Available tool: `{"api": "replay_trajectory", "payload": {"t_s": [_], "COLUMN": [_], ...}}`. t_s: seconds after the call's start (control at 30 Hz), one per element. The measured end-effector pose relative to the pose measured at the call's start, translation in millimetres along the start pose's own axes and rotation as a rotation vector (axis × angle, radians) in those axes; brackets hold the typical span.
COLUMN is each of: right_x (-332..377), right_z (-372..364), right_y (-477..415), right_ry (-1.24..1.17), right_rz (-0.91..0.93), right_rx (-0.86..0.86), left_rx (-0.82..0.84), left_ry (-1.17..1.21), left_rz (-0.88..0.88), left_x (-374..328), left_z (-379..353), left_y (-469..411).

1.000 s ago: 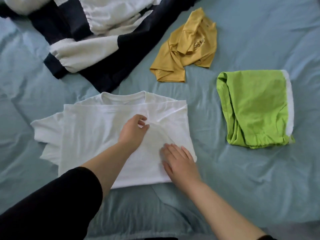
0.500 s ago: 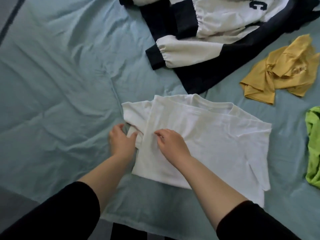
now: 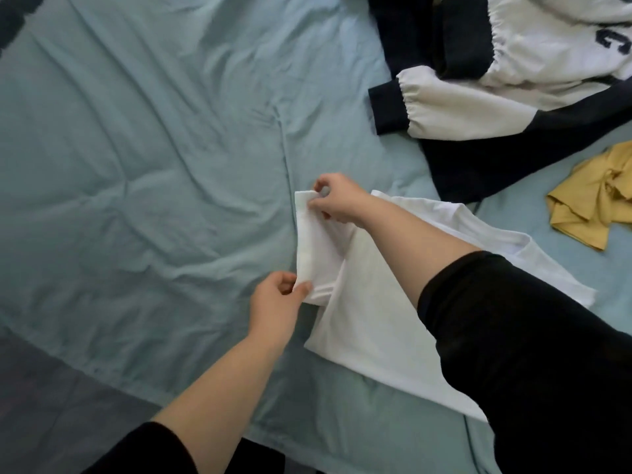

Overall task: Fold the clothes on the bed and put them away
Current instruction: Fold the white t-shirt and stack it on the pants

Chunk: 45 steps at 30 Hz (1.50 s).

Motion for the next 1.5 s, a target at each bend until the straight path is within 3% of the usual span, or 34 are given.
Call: {"api": "replay_trajectory", "payload": {"t_s": [0.13, 0.27, 0.4, 0.67, 0.77, 0.83, 0.93, 1.03, 1.07, 1.13, 1.2, 1.23, 1.3, 1.4, 1.5], "right_x": [-4.7, -5.6, -12.2, -41.8, -44.6, -55.9, -69.7, -70.7, -73.4, -80.9, -85.2, -86.4, -90.6, -98.3, -99.8], "right_z": [-10.7, -9.4, 16.8, 64.9, 64.5, 58.4, 60.9, 75.2, 70.0, 35.5, -3.1, -10.9, -2.9, 28.8, 49.4], "right_y": [3.2, 10.7, 26.8, 58.4, 56.4, 55.7, 63.8, 91.4, 98.0, 103.2, 109.0, 108.7, 97.0, 82.9, 100.5], "right_ry": [-0.333, -0.468, -0.545, 0.095, 0.455, 0.511, 0.416, 0.119, -0.062, -0.407, -0.559, -0.612, -0.794, -1.054, -0.775], "right_rz": [-0.044, -0.085, -0.18, -0.136, 0.015, 0.075, 0.11, 0.144, 0.119, -0.053, -0.266, -0.328, -0.383, -0.337, -0.278], "right_rx": [0.028, 0.109, 0.159, 0.186, 0.094, 0.012, -0.167, -0.493, -0.499, -0.247, 0.086, 0.144, -0.004, -0.42, -0.685], "left_rx": [-0.042, -0.068, -0.054, 0.057, 0.085, 0.126, 0.172, 0.015, -0.041, -0.086, -0.083, -0.09, -0.125, -0.15, -0.129], "left_ry": [0.05, 0.034, -0.055, -0.455, -0.58, -0.645, -0.752, -0.48, -0.38, -0.337, -0.413, -0.466, -0.577, -0.662, -0.668], "left_rz": [0.023, -0.02, -0.17, -0.517, -0.53, -0.513, -0.503, -0.419, -0.38, -0.328, -0.293, -0.285, -0.289, -0.305, -0.294], "left_x": [9.1, 3.6, -9.1, -30.7, -22.6, -15.1, -9.5, -16.0, -17.1, -18.2, -18.4, -18.4, -17.2, -15.0, -11.7], "left_z": [4.5, -0.9, -7.4, -47.1, -62.3, -70.9, -80.0, -61.2, -54.1, -50.4, -55.1, -58.2, -62.7, -63.7, -61.9], "left_y": [-0.6, -1.2, 12.2, 43.3, 46.0, 43.9, 43.3, 41.3, 38.4, 32.2, 27.8, 26.8, 26.3, 26.8, 31.1]}}
Point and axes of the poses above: each hand's wrist, its own y-axis away from the middle knuckle, its own z-axis out of the back of the hand, x = y × z, the point moved 7 cm from there along -y, towards the middle knuckle, and after that the axes turned 9 degrees about z, right-handed, at the moved point
